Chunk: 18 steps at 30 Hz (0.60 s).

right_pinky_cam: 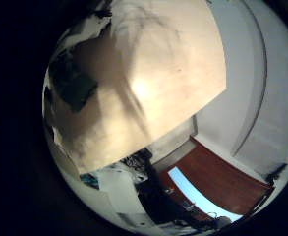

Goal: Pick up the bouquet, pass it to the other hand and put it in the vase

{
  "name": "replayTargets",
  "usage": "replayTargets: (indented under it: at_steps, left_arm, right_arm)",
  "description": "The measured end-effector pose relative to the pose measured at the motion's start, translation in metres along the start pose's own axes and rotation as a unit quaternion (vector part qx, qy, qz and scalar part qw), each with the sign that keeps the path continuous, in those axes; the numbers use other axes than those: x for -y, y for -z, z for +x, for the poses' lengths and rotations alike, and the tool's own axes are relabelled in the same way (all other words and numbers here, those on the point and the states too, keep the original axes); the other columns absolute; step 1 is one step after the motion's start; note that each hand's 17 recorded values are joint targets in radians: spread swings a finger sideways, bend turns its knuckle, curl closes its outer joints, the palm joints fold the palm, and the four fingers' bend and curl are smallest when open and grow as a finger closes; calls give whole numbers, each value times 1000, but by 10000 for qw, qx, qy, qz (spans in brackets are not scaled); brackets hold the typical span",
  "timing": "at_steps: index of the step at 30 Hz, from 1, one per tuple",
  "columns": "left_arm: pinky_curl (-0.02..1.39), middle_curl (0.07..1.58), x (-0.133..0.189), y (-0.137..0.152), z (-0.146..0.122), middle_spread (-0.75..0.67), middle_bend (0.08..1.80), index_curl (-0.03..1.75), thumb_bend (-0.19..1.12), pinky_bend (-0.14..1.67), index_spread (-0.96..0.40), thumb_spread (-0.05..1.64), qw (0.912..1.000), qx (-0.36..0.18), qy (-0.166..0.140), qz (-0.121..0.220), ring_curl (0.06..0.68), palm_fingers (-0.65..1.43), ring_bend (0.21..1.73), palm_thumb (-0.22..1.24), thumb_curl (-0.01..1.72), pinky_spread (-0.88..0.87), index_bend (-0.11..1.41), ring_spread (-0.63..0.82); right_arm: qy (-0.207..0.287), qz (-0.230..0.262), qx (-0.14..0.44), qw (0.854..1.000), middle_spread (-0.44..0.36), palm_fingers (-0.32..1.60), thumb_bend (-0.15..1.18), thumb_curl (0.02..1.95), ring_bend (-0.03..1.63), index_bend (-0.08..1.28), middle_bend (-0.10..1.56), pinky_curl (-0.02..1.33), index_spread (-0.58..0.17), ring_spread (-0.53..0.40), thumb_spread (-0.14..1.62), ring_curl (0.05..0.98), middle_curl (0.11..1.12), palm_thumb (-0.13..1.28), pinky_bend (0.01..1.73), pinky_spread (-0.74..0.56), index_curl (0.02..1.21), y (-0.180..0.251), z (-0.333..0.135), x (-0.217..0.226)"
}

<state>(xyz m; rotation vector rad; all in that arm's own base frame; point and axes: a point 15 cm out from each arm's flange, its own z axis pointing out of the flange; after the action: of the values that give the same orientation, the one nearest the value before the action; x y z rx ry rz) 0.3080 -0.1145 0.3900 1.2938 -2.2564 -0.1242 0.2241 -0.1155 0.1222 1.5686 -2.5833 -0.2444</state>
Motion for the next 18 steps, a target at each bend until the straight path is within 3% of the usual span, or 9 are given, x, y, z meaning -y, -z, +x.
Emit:
replayTargets:
  at_steps: [4, 5, 9, 14, 18]
  left_arm:
    - [306, 310, 0, 0, 0, 313, 183, 387, -16, 194, 4, 1220, 10000, 0, 3, 0, 197, 169, 470, 179, 265, 532, 186, 528]
    - [306, 309, 0, 0, 0, 313, 183, 387, -16, 194, 4, 1220, 10000, 0, 8, 0, 197, 169, 469, 179, 265, 532, 186, 528]
    - [305, 309, 0, 0, 0, 313, 183, 387, -16, 194, 4, 1220, 10000, 6, 5, -2, 197, 169, 469, 179, 265, 532, 186, 528]
    - [305, 309, 0, 0, 0, 313, 183, 387, -16, 194, 4, 1220, 10000, 6, 11, -2, 198, 169, 469, 179, 265, 532, 186, 528]
    - [305, 309, -1, 0, 0, 313, 183, 387, -16, 194, 4, 1220, 10000, 10, 10, 5, 198, 169, 469, 179, 265, 528, 186, 528]
  right_arm:
    - [-7, 60, 0, 10000, -187, 1000, -13, 484, 1116, 306, 736, 157, -378, -264, 986, 413, 588, 815, 1104, -377, 558, 3, 0, 2]
    - [-6, 88, 1, 10000, -198, 1113, -11, 487, 1119, 357, 770, 176, -398, -265, 983, 424, 609, 830, 1123, -401, 590, 4, 0, 3]
    - [5, 245, -3, 9997, -221, 1255, -9, 504, 1165, 530, 880, 247, -431, -256, 971, 475, 676, 888, 1202, -406, 710, 5, 0, 11]
    - [74, 568, -3, 9984, -220, 1262, -3, 535, 1260, 770, 1046, 337, -434, -243, 950, 536, 763, 964, 1352, -322, 847, 15, 0, 23]
    - [117, 1016, 31, 9948, -201, 1243, 43, 599, 1329, 929, 1168, 391, -396, -231, 929, 582, 808, 1085, 1420, -265, 914, 40, -1, 31]
